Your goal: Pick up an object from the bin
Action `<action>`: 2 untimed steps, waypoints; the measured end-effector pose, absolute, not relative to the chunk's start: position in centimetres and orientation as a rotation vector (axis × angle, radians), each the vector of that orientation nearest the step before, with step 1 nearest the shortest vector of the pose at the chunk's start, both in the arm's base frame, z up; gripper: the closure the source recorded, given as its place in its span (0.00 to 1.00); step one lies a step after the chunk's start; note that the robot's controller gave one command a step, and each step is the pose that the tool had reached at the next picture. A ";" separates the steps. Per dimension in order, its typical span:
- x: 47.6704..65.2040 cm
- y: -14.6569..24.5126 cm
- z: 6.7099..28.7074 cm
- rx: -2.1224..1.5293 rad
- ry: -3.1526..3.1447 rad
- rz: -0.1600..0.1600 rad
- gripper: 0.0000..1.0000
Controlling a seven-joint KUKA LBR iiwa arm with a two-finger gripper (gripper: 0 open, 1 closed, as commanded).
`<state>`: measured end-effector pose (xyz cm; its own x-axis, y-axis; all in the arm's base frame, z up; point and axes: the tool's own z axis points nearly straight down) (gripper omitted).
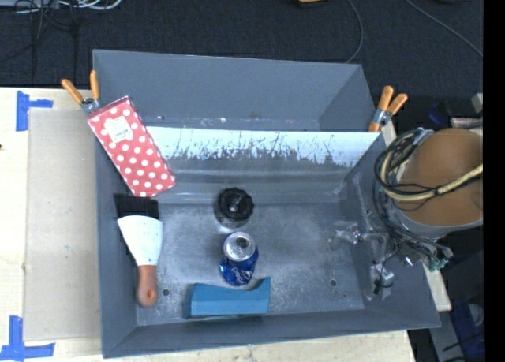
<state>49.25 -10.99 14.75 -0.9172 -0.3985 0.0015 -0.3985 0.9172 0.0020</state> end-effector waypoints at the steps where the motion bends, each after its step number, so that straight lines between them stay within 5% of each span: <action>1: 48.5 -7.7 7.4 0.622 -3.079 -0.002 0.00; 2: 47.2 -9.2 6.9 0.562 -3.086 -0.004 1.00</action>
Offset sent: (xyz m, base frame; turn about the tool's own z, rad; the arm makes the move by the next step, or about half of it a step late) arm -0.0197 0.0177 -0.0775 0.0451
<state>47.22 -9.22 6.92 -0.9357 -0.3527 0.0046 -0.3527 0.9357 0.0037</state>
